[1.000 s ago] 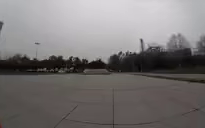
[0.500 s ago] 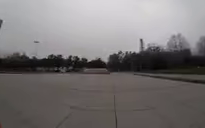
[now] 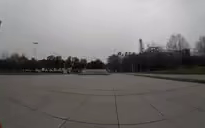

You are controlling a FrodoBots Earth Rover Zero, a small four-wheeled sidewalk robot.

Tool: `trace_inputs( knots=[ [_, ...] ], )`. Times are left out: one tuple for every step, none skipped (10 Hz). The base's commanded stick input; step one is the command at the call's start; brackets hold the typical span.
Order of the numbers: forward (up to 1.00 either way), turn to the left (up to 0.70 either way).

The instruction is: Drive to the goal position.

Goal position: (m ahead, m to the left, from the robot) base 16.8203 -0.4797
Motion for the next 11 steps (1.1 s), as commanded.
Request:
trace_inputs(
  knots=[
    [0.70, -0.01],
    [0.70, -0.01],
    [0.70, -0.01],
    [0.70, -0.01],
    [0.70, -0.01],
    [0.70, -0.01],
    [0.70, -0.01],
    [0.70, -0.01],
    [0.70, -0.01],
    [0.70, -0.01],
    [0.70, -0.01]
  ],
)
